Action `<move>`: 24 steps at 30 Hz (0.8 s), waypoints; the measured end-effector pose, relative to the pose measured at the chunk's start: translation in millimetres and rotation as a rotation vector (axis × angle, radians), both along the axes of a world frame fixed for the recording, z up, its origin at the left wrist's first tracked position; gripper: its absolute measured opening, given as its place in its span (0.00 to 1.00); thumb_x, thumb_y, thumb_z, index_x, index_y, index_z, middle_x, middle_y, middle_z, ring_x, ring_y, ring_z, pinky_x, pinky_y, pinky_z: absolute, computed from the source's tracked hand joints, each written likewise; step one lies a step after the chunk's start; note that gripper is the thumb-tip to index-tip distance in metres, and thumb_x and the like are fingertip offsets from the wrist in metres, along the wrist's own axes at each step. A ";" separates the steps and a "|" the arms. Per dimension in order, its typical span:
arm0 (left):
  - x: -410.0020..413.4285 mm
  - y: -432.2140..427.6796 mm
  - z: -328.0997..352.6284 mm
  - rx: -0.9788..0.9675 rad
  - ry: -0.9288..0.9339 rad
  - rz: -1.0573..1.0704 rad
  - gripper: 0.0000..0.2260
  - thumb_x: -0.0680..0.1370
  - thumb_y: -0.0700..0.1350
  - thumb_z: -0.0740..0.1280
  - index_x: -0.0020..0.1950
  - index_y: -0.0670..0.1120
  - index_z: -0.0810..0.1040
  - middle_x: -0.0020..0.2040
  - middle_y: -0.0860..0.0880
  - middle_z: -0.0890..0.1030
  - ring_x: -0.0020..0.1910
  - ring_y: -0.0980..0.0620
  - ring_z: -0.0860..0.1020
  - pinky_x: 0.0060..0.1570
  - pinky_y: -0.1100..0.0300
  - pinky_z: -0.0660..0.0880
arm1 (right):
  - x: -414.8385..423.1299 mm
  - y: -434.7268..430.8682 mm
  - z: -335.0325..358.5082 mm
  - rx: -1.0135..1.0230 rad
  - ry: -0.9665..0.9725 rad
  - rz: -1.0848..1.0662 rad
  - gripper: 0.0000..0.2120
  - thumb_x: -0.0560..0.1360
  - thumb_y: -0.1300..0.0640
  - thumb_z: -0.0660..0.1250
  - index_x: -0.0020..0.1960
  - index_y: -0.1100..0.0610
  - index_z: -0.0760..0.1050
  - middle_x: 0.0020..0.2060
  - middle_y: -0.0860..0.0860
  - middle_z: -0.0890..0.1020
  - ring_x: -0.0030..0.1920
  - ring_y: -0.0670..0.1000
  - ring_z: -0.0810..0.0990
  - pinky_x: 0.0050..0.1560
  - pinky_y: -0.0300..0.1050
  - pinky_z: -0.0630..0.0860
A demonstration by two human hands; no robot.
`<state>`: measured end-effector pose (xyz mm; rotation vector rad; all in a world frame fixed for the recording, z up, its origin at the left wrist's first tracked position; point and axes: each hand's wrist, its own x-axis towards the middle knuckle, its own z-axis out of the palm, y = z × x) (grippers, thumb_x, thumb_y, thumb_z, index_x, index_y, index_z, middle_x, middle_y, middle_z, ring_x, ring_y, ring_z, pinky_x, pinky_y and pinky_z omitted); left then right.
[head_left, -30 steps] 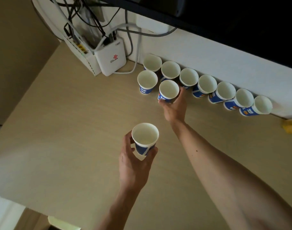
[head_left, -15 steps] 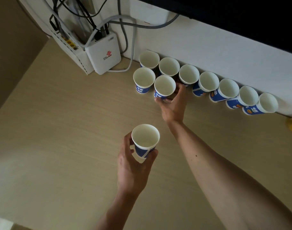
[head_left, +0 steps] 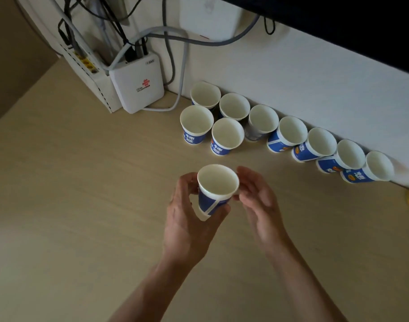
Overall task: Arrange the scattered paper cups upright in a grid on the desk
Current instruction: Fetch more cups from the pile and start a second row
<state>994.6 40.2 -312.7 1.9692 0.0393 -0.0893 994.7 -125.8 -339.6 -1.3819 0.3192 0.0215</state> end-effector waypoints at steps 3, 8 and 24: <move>12.5 -11.7 -7.5 0.003 -0.047 -0.093 0.29 0.67 0.48 0.82 0.63 0.51 0.73 0.54 0.57 0.81 0.53 0.60 0.78 0.47 0.76 0.68 | -5.5 -4.4 6.6 -0.082 0.004 0.150 0.32 0.65 0.52 0.73 0.68 0.57 0.73 0.61 0.56 0.82 0.63 0.56 0.79 0.60 0.52 0.76; 21.5 -30.2 -19.7 0.014 -0.150 -0.231 0.27 0.67 0.53 0.78 0.64 0.52 0.73 0.55 0.60 0.80 0.54 0.57 0.78 0.48 0.75 0.68 | -4.0 -17.7 5.6 -0.207 -0.044 0.097 0.31 0.62 0.50 0.76 0.64 0.52 0.75 0.56 0.50 0.84 0.57 0.52 0.83 0.54 0.47 0.79; 6.4 -20.5 -45.4 0.115 -0.159 -0.147 0.27 0.67 0.50 0.80 0.63 0.57 0.74 0.56 0.65 0.77 0.56 0.67 0.74 0.52 0.77 0.67 | 50.7 -25.0 -32.4 -0.455 -0.172 -0.426 0.32 0.65 0.64 0.81 0.59 0.46 0.68 0.54 0.46 0.83 0.51 0.46 0.84 0.53 0.44 0.81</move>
